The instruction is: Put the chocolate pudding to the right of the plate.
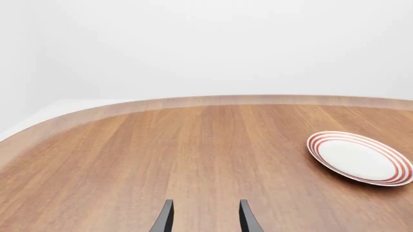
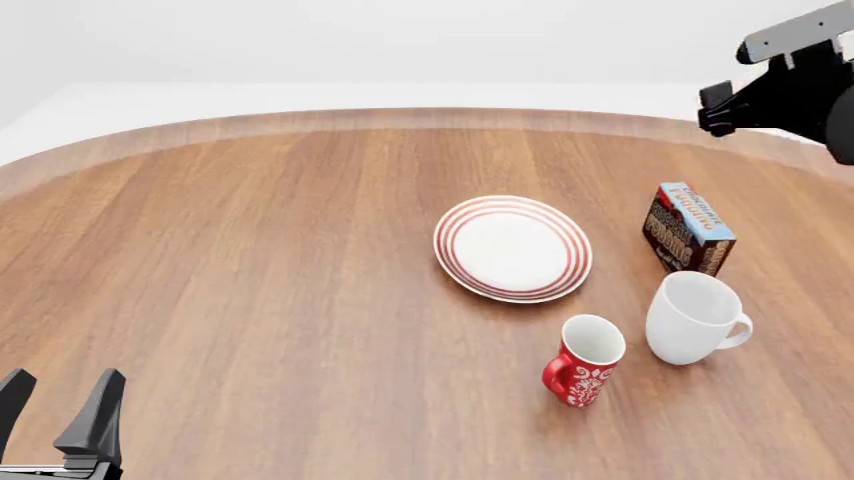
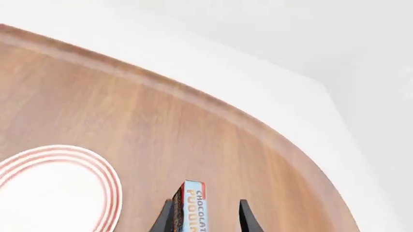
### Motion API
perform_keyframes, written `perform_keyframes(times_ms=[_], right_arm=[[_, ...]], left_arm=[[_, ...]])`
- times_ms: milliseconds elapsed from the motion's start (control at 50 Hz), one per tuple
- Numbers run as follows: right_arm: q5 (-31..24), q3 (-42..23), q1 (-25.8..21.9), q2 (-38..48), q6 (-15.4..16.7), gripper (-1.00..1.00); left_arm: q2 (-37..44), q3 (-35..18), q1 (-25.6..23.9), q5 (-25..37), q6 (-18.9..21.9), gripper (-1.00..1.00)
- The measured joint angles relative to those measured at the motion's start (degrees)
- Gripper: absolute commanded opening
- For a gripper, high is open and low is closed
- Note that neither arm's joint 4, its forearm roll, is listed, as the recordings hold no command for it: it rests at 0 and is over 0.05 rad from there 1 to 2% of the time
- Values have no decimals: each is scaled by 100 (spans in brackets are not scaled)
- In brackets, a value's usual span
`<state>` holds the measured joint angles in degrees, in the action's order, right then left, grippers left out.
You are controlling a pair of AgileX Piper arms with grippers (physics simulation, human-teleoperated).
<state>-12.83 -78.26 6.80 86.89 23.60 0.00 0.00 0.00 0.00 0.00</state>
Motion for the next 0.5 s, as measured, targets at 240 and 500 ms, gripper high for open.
perform_keyframes(times_ms=[240,500], right_arm=[[-1212,-1097,-580,-2186,-344,100],[-1333,-1789,-771,-4683,-1027,100]], left_arm=[[0,0,0,0,0,100],[0,0,0,0,0,100]])
